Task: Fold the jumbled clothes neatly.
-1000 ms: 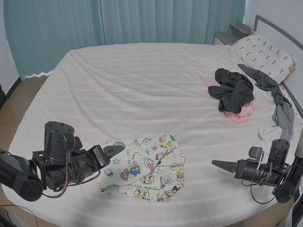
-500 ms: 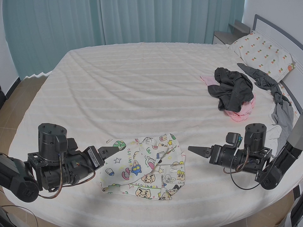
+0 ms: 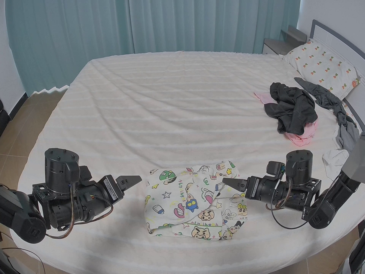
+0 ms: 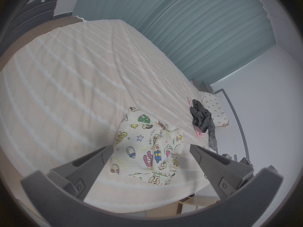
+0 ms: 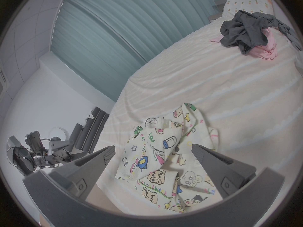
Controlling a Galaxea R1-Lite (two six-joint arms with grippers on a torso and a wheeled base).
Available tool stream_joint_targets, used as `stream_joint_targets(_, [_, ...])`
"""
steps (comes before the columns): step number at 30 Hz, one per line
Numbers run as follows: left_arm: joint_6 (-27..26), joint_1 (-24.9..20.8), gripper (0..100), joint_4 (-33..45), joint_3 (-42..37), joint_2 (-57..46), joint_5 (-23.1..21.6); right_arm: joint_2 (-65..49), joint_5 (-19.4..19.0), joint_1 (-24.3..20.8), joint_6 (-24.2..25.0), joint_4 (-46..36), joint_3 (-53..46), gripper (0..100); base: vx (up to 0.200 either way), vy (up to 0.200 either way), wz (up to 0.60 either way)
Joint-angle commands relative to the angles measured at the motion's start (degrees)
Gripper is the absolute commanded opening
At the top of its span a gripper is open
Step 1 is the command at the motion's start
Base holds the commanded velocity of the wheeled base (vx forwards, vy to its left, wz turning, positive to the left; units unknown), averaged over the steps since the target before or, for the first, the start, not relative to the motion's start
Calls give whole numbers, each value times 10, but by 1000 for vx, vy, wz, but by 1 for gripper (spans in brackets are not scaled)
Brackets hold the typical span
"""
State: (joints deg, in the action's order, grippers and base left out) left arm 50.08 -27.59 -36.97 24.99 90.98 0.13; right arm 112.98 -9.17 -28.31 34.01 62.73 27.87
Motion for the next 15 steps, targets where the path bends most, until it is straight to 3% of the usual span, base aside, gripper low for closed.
stream_joint_targets(1, [0,0,100,0,0,2,0,-14,19,0,-23,-97,67,100,0,200,0])
stream_joint_targets(3, [-1,0,100,0,0,3,0,-15,64,-1,-45,-216,152,100,0,0,0])
stream_joint_targets(5, [-1,0,100,0,0,3,0,-15,67,-2,-46,-223,156,100,0,0,0])
stream_joint_targets(6, [-2,-1,100,0,0,2,1,2,107,-18,-67,-331,243,100,0,0,0])
stream_joint_targets(7, [-2,-1,100,0,0,2,1,23,122,-29,-76,-373,285,100,0,0,0])
stream_joint_targets(11, [-2,-1,100,0,-1,2,1,66,166,-54,-100,-452,370,100,0,0,0])
stream_joint_targets(15, [-2,-1,100,0,-1,4,1,125,228,-57,-166,-546,441,100,0,0,0])
